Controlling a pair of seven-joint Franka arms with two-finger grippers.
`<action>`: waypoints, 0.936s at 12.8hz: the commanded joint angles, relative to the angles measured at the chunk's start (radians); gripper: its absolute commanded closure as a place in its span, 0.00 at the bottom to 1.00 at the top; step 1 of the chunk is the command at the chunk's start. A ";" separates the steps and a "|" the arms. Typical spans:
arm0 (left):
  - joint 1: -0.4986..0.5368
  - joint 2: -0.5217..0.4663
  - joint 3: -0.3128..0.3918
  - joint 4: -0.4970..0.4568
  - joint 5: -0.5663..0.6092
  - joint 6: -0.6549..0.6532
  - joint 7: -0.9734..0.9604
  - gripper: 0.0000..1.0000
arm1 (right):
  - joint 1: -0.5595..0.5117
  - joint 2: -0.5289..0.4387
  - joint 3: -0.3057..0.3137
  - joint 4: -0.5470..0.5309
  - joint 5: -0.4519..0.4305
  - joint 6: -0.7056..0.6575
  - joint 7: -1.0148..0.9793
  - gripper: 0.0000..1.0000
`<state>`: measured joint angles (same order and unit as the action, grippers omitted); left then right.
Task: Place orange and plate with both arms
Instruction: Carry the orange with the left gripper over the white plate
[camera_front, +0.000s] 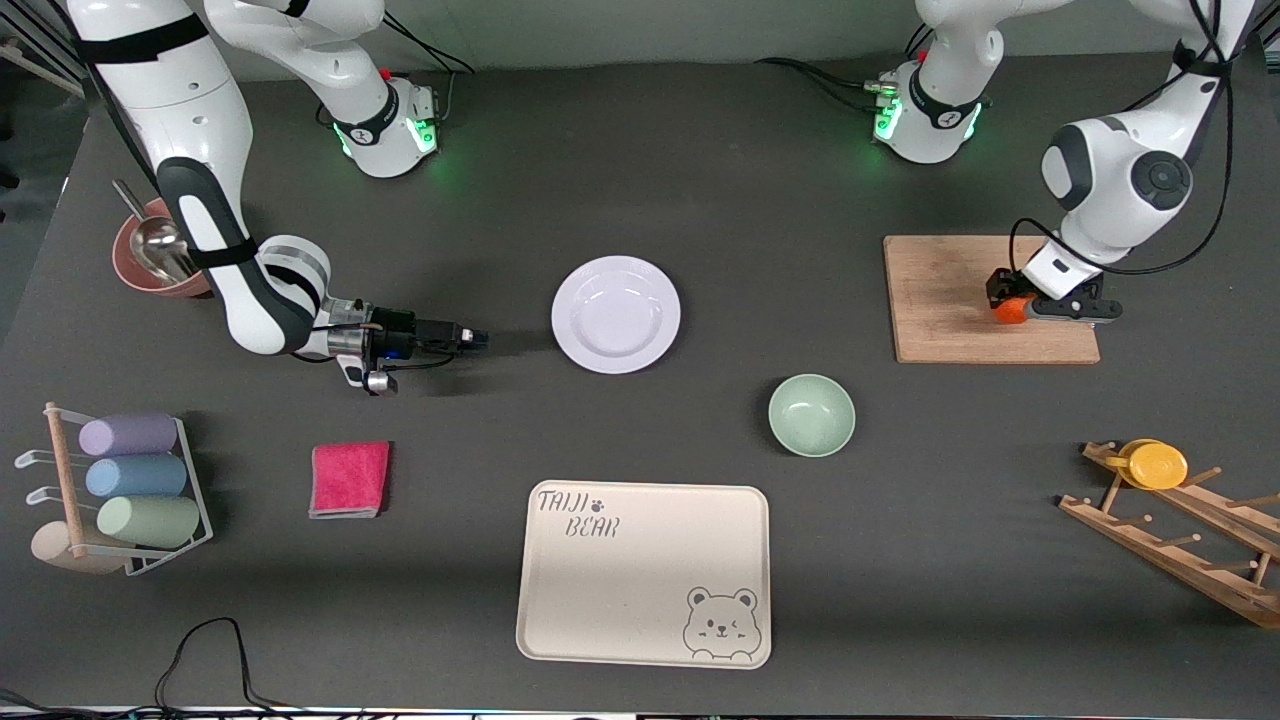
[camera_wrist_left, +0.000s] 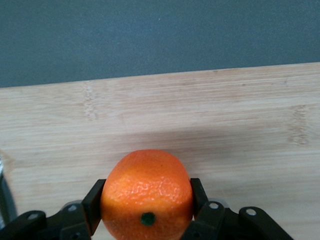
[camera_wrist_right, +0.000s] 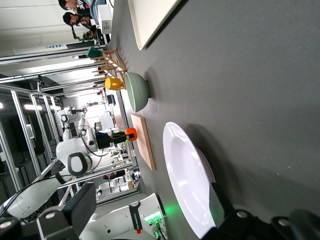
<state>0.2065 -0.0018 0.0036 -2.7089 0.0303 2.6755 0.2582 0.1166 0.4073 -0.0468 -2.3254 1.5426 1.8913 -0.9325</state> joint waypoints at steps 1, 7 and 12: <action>0.008 -0.167 -0.007 0.175 0.013 -0.397 0.006 0.52 | 0.003 0.013 -0.007 -0.009 0.033 0.000 -0.034 0.00; -0.010 -0.210 -0.025 0.636 -0.006 -0.934 -0.009 0.53 | -0.015 0.024 -0.007 0.001 0.034 0.009 0.017 0.00; -0.134 -0.186 -0.327 0.667 -0.102 -0.898 -0.475 0.53 | -0.014 0.045 -0.004 0.041 0.033 0.052 0.038 0.00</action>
<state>0.1205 -0.2199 -0.2233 -2.0725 -0.0540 1.7525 -0.0301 0.1010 0.4328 -0.0573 -2.3170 1.5535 1.9294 -0.9158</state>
